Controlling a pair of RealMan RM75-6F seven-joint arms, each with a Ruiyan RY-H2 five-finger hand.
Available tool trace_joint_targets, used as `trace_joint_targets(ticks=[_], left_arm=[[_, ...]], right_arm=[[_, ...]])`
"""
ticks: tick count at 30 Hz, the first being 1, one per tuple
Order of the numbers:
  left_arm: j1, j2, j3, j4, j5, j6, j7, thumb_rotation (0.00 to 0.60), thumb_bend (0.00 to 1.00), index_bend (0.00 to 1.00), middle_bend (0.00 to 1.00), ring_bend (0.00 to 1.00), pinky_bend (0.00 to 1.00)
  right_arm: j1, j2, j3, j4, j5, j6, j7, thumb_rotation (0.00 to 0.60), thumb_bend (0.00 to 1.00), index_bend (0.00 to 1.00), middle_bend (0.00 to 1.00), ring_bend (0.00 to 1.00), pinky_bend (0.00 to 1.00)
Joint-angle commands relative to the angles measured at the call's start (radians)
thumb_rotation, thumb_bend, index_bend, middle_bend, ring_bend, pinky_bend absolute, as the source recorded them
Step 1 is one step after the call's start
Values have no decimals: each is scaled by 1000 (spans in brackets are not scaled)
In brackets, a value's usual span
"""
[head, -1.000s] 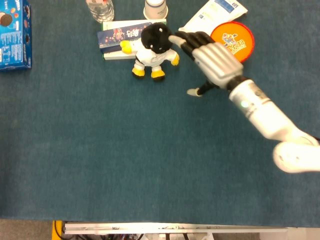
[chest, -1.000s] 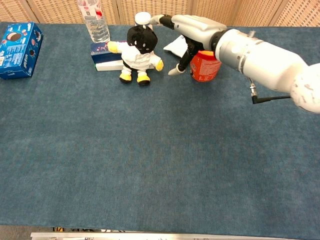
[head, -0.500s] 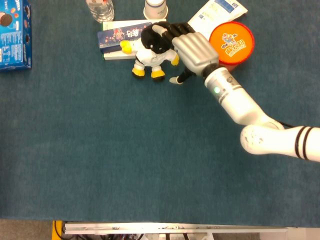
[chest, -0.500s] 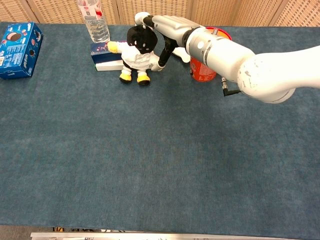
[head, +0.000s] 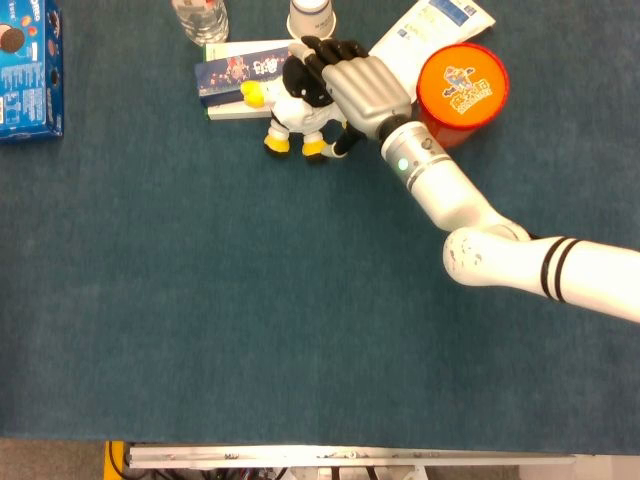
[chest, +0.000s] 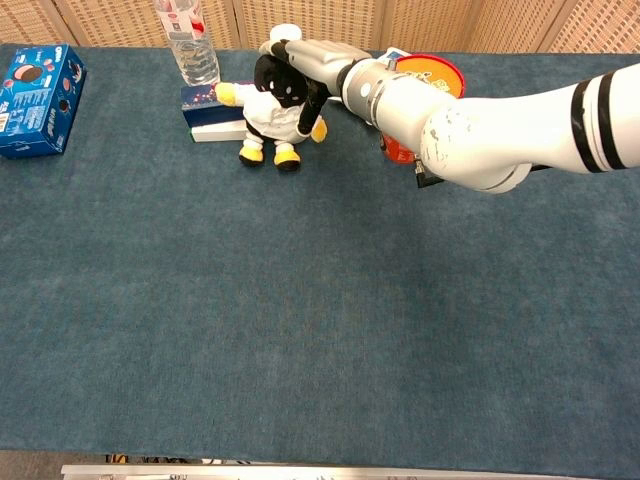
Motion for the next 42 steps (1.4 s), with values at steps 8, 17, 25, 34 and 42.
trace_joint_targets(ticks=[8,17,25,34,42], left_arm=[[-1,-9,-6,17,-7,-6,-14,600,248,57,56,36,20],[5,-7,-7,24,-15,-7,-20,600,248,58,56,36,20],[11,-7,-7,28,-18,-4,-24,600,248,57,57,36,20],[18,-10,-6,39,-20,-1,-38,600,248,57,56,36,20],[20,-12,-8,45,-25,-4,-42,600,248,58,56,36,20]], right_arm=[[-17,57,-5,-90,-37,39,16,600,0,0,0,0,0],[17,34,1,-49,7,25,9,600,0,0,0,0,0],[35,-3,-25,-5,31,3,-6,600,0,0,0,0,0],[0,60,-41,-116,-11,45,4,600,0,0,0,0,0],[-1,66,-61,-133,-13,56,-13,600,0,0,0,0,0]])
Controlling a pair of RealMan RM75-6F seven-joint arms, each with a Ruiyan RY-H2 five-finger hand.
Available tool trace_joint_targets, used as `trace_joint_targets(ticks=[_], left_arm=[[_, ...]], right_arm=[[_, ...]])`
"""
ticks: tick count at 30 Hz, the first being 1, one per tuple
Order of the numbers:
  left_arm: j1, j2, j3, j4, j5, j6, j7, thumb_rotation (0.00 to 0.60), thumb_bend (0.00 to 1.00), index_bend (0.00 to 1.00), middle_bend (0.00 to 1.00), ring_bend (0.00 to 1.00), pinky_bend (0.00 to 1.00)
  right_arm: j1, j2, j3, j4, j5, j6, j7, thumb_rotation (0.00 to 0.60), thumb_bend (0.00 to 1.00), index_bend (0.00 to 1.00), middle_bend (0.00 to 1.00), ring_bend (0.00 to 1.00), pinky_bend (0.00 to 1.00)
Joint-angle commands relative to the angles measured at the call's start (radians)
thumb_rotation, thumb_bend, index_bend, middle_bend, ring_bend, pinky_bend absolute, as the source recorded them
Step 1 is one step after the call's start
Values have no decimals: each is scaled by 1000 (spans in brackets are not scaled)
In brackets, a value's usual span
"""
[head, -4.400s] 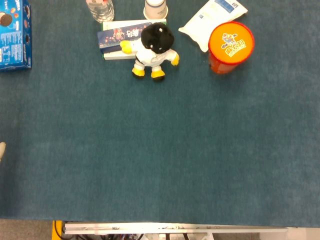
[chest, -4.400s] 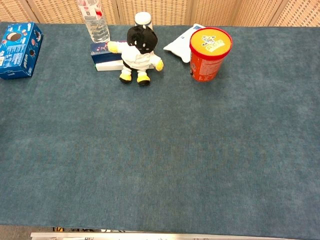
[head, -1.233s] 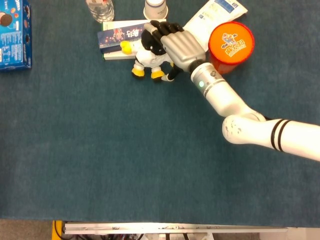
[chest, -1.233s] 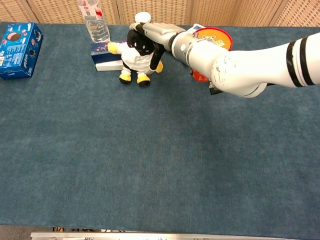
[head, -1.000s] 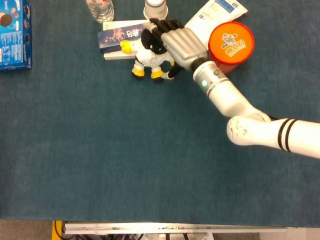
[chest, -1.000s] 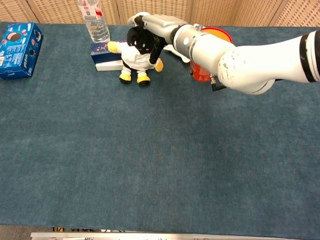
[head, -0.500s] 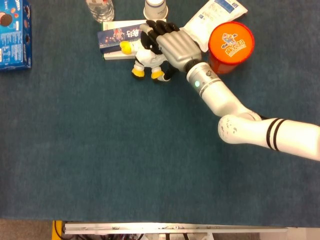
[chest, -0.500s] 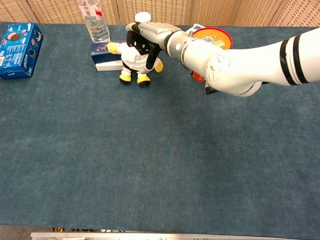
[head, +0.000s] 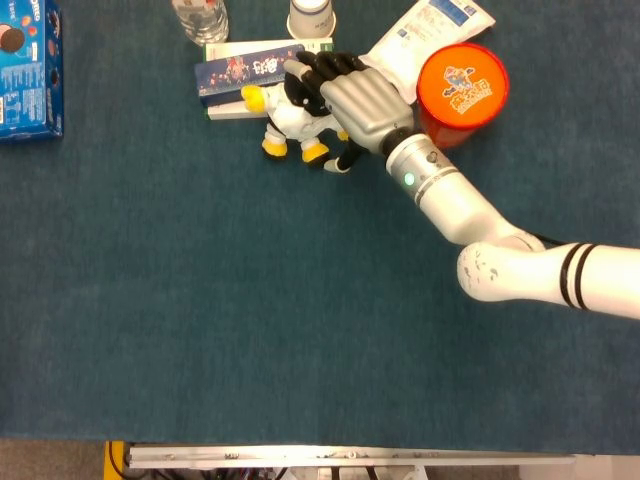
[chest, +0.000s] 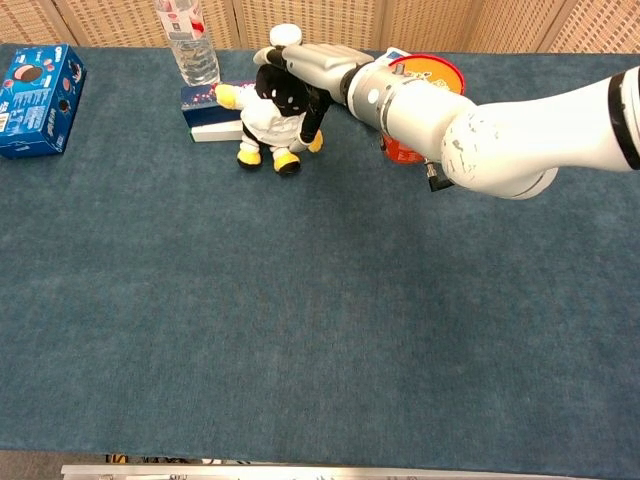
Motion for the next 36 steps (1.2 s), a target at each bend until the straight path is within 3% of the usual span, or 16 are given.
trace_joint_targets(ticks=[1,12,16,20,25,31,36], left_arm=[[1,-1,-1,1,-1,0,0,600,248,58,56,36,20],[6,1,-4,4,-11,-2,-5,600,249,57,56,36,20],[9,2,-5,5,-14,1,-9,600,249,57,56,36,20],[9,4,-5,7,-9,2,-13,600,248,57,57,36,20],[9,7,-5,5,0,7,-17,600,249,57,56,36,20],[5,11,-6,4,13,9,-25,600,248,57,56,36,20],[-3,14,-11,4,19,6,-31,600,249,58,56,36,20]], right_arm=[[9,-18,-6,28,11,-4,-11,600,0,0,0,0,0],[67,-86,33,160,35,-34,-14,600,0,0,0,0,0],[65,-63,44,129,24,-20,-12,600,0,0,0,0,0],[26,5,43,21,-8,18,5,600,0,0,0,0,0],[-78,154,10,-205,-90,101,36,600,0,0,0,0,0],[-232,383,-69,-471,-206,222,49,600,0,0,0,0,0],[-385,553,-158,-612,-341,338,85,600,0,0,0,0,0]])
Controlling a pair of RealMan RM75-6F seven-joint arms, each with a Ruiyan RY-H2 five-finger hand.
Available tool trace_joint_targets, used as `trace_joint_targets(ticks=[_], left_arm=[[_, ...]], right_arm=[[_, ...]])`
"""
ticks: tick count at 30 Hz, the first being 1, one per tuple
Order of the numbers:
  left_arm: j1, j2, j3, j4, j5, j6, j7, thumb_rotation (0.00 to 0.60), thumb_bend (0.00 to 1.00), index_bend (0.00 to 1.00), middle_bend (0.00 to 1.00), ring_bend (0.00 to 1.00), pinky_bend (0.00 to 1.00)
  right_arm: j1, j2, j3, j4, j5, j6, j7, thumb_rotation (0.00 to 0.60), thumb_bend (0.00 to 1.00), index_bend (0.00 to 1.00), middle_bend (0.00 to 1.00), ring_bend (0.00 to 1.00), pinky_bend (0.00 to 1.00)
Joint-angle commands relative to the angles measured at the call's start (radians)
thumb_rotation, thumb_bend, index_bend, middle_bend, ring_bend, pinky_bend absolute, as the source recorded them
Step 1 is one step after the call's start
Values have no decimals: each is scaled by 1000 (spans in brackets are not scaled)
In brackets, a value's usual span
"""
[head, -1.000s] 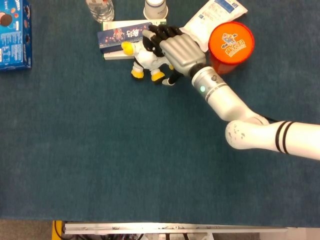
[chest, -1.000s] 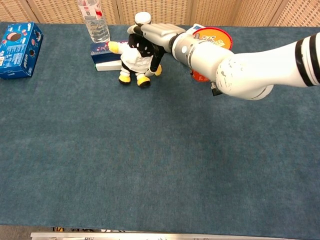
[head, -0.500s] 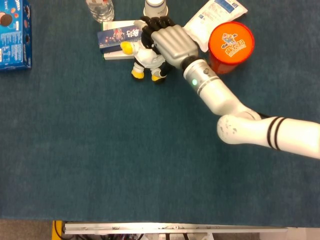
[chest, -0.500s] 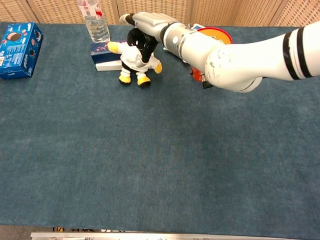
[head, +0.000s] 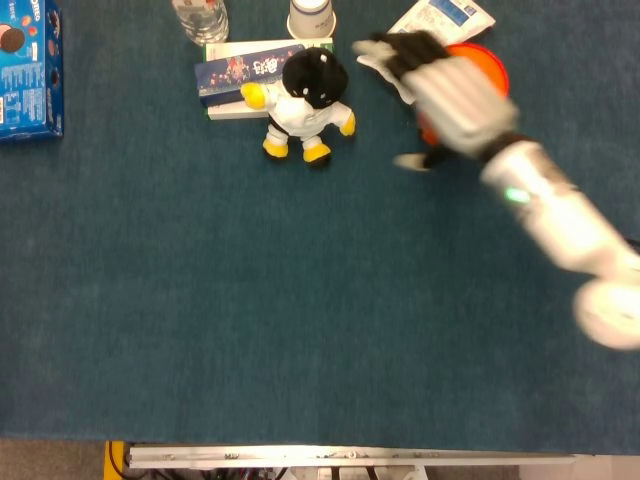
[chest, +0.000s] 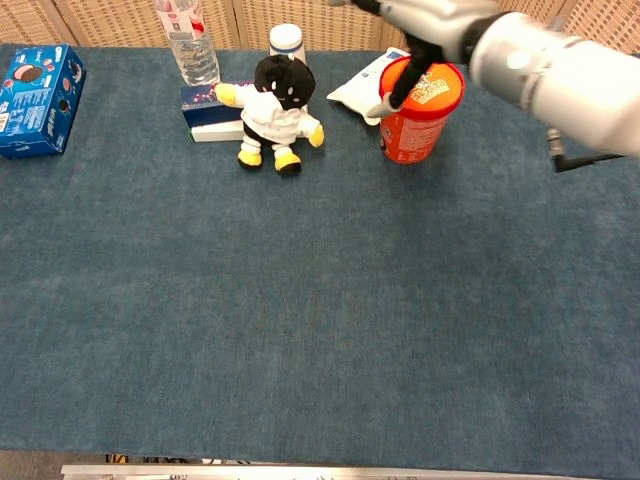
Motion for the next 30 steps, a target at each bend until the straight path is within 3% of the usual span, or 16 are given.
trace_joint_targets(ticks=[1,7,12,21,30], left_arm=[[-4,1,-2,0,3,-2,-2,600,249,58,56,36,20],[-15,3,-4,-4,15,-8,0,600,249,58,56,36,20],[-32,4,-6,-17,35,-15,18,600,248,57,56,36,20],[-58,13,0,-62,93,-14,62,600,249,58,56,36,20],[-79,9,13,-102,120,-38,114,600,248,58,56,36,20]], right_arm=[[-159,161,-107,-130,-146,127,38,600,0,0,0,0,0],[-348,297,-228,-185,-312,282,75,600,0,0,0,0,0],[-498,318,-292,-126,-439,420,151,600,0,0,0,0,0],[-707,309,-336,-11,-583,621,313,600,0,0,0,0,0],[-811,300,-343,46,-663,690,385,600,0,0,0,0,0]])
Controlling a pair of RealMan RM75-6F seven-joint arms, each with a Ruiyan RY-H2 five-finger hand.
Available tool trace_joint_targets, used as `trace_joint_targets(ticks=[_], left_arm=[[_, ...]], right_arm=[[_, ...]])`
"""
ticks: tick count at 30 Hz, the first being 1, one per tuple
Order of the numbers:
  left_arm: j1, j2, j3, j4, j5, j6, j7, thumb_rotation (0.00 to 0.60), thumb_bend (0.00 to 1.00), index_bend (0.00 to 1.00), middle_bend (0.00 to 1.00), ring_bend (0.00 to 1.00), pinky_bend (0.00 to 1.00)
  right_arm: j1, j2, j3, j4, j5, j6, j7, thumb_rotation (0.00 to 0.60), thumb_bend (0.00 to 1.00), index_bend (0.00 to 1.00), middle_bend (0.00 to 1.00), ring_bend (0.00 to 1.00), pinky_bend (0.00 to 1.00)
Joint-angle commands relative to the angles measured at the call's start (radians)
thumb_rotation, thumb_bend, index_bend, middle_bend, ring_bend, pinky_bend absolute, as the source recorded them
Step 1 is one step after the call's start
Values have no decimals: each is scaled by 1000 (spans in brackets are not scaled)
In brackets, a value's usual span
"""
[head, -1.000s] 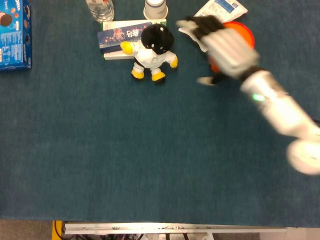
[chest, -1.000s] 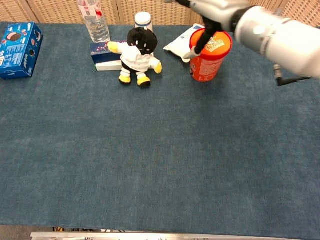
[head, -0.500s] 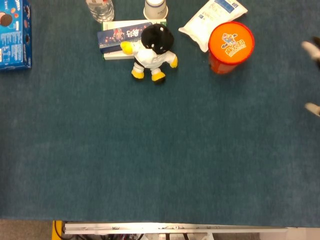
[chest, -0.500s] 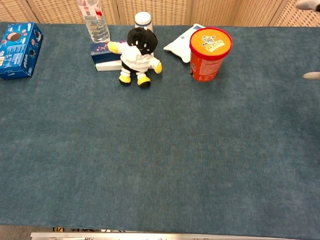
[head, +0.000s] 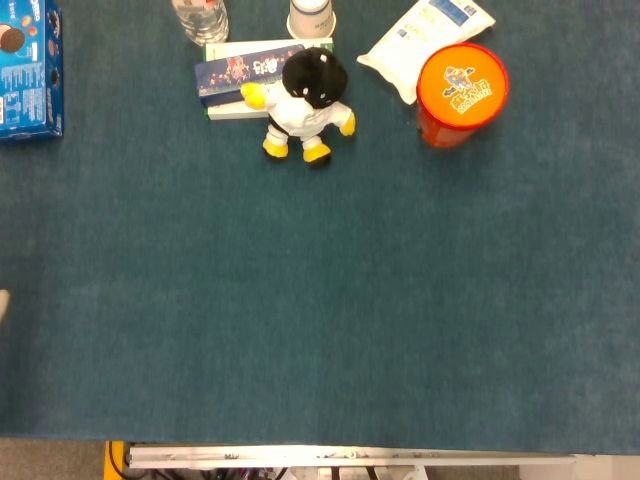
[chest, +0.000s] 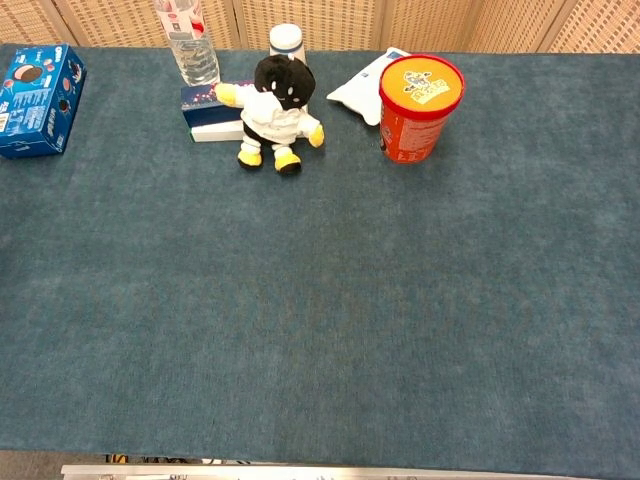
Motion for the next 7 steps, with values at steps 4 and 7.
trace_joint_targets(ticks=[4,7], left_arm=[[-8,-5,9,-13,22,-4,19,600,249,58,56,36,20],[-10,-4,10,-19,18,-7,22,600,248,58,56,36,20]], right_arm=[[-38,-18,2,23,-30,6,25,600,0,0,0,0,0],[-48,-26,8,33,-36,-3,37,600,0,0,0,0,0]])
